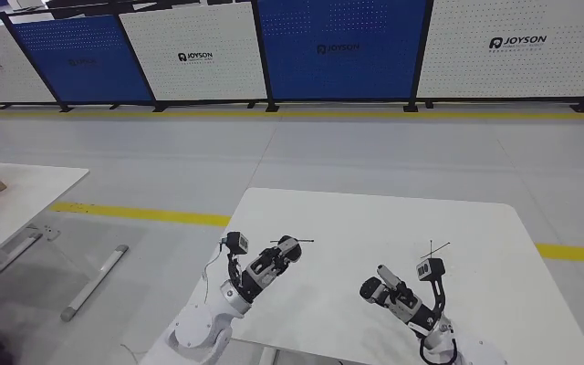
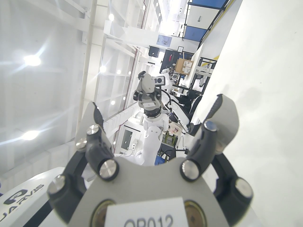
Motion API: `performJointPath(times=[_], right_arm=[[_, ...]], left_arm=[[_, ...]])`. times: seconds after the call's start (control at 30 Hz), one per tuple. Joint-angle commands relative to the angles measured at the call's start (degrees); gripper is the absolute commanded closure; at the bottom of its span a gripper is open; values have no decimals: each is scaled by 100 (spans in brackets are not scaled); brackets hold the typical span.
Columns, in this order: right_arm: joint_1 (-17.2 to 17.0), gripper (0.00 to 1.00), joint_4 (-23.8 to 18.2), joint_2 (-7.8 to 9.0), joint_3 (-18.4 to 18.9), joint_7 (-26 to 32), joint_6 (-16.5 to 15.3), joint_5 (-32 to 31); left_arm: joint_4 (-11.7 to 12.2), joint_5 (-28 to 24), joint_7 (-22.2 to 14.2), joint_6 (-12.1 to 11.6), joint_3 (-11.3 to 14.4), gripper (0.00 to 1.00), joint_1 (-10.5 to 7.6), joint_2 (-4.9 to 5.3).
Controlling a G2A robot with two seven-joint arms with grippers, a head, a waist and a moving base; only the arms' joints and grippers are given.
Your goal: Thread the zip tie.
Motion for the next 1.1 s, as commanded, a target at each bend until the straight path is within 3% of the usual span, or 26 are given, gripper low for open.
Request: performJointPath(times=[0.0, 0.2, 0.37, 0.5, 0.83, 0.9, 1.07], right_arm=[[0, 0, 0, 0, 0, 0, 0, 0], [0, 0, 0, 0, 0, 0, 0, 0], [0, 0, 0, 0, 0, 0, 0, 0], [0, 0, 0, 0, 0, 0, 0, 0], [0, 0, 0, 0, 0, 0, 0, 0], [0, 0, 0, 0, 0, 0, 0, 0], [0, 0, 0, 0, 0, 0, 0, 0]], left_arm=[[-229, -232, -38, -81, -111, 100, 79, 3], [-828, -1083, -321, -283, -527, 100, 351, 13], [-966, -1360, -488, -283, -742, 100, 491, -3], [-909, -1201, -532, -283, -693, 100, 533, -23], [-725, -632, -356, -239, -483, 100, 427, -54], [-640, -279, -170, -277, -425, 100, 408, -66], [-273, 203, -177, -40, -196, 100, 277, -74]])
